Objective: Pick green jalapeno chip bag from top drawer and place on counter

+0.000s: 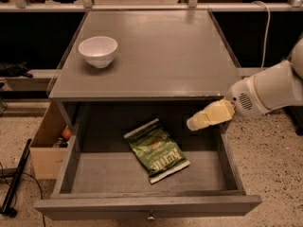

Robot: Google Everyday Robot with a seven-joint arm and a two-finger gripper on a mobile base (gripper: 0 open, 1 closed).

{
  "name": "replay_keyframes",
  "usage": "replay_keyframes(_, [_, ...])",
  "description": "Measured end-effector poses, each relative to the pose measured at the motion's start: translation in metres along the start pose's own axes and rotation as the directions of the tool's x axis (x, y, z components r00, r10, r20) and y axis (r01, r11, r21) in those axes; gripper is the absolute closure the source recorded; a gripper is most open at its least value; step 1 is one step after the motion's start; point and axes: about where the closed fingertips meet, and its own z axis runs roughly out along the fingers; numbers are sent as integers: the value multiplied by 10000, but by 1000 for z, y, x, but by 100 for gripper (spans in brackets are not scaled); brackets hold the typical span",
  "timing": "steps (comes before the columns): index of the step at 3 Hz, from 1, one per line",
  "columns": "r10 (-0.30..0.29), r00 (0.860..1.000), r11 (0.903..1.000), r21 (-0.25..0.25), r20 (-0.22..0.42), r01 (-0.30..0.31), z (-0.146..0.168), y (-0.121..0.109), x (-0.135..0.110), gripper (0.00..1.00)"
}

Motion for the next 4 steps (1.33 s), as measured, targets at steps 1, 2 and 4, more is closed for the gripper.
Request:
replay_keyframes(1, [1, 10000, 10000, -1, 0, -1, 0, 0, 0, 0])
replay_keyframes(2, [263, 9987, 9997, -5, 441, -263, 5, 6, 10, 0])
replay_keyframes(4, [674, 9832, 9957, 520, 1695, -772, 41, 15, 35, 0])
